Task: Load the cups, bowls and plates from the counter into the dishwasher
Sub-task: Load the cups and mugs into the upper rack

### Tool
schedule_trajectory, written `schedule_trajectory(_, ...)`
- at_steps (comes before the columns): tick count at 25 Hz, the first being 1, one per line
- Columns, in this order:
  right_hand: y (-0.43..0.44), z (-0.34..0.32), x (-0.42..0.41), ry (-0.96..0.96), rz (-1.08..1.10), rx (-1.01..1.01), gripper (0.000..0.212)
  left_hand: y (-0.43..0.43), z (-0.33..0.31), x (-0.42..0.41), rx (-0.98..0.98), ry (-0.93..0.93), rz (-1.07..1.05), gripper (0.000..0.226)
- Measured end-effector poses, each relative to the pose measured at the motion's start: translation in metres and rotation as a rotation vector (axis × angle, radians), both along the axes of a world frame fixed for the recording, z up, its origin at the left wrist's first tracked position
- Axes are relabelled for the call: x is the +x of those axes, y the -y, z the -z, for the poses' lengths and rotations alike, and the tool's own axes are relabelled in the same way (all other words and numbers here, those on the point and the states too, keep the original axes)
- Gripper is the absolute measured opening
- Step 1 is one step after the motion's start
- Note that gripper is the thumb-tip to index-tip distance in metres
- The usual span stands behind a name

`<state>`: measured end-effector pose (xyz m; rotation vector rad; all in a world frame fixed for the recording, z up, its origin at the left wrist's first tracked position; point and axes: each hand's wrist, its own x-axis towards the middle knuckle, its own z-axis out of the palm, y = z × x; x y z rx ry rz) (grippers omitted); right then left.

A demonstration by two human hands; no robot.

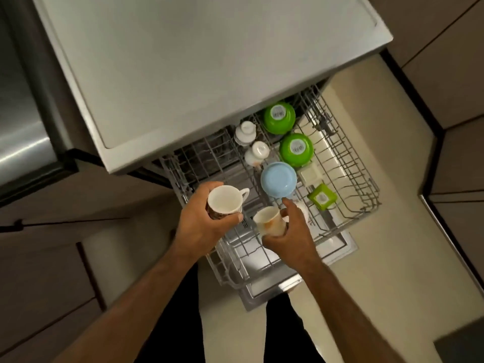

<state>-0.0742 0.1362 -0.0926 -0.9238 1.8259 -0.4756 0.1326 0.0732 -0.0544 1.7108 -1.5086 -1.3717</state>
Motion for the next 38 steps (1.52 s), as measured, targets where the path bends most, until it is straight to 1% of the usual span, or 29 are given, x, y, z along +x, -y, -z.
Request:
schedule_trajectory(3, -0.018, 0.037, 0.003, -0.122, -0.015, 0.015, 0.089, -0.003, 0.046, -0.007, 0.018, 0.106, 0.013, 0.065)
schedule_trajectory(7, -0.025, 0.073, 0.011, -0.302, -0.027, -0.029, 0.079, -0.005, 0.092, -0.013, 0.078, 0.182, -0.021, 0.062)
schedule_trajectory(12, -0.019, 0.098, 0.014, -0.44, -0.04, -0.076, 0.088, -0.004, 0.119, -0.02, 0.079, 0.208, -0.036, 0.062)
schedule_trajectory(15, -0.015, 0.108, 0.016, -0.501, -0.088, -0.103, 0.087, -0.003, 0.125, -0.02, 0.038, 0.214, -0.034, 0.064)
schedule_trajectory(18, -0.012, 0.109, 0.017, -0.532, -0.095, -0.119, 0.087, -0.002, 0.127, -0.018, 0.028, 0.199, -0.049, 0.067)
schedule_trajectory(22, -0.013, 0.103, 0.024, -0.524, -0.116, -0.178, 0.086, 0.0, 0.127, -0.018, 0.008, 0.15, -0.068, 0.065)
schedule_trajectory(26, -0.017, 0.113, 0.031, -0.527, -0.149, -0.13, 0.088, -0.001, 0.131, -0.016, 0.001, 0.139, -0.069, 0.066)
schedule_trajectory(29, -0.016, 0.12, 0.037, -0.567, -0.186, -0.114, 0.089, -0.002, 0.136, -0.015, -0.011, 0.145, -0.065, 0.07)
schedule_trajectory(32, -0.02, 0.116, 0.042, -0.586, -0.109, -0.105, 0.087, -0.002, 0.139, -0.012, -0.012, 0.142, -0.06, 0.072)
schedule_trajectory(35, -0.032, 0.11, 0.038, -0.561, -0.024, -0.07, 0.082, -0.003, 0.138, -0.011, -0.007, 0.124, -0.072, 0.07)
schedule_trajectory(38, -0.036, 0.113, 0.033, -0.573, -0.037, -0.052, 0.083, -0.004, 0.135, -0.011, -0.011, 0.108, -0.083, 0.067)
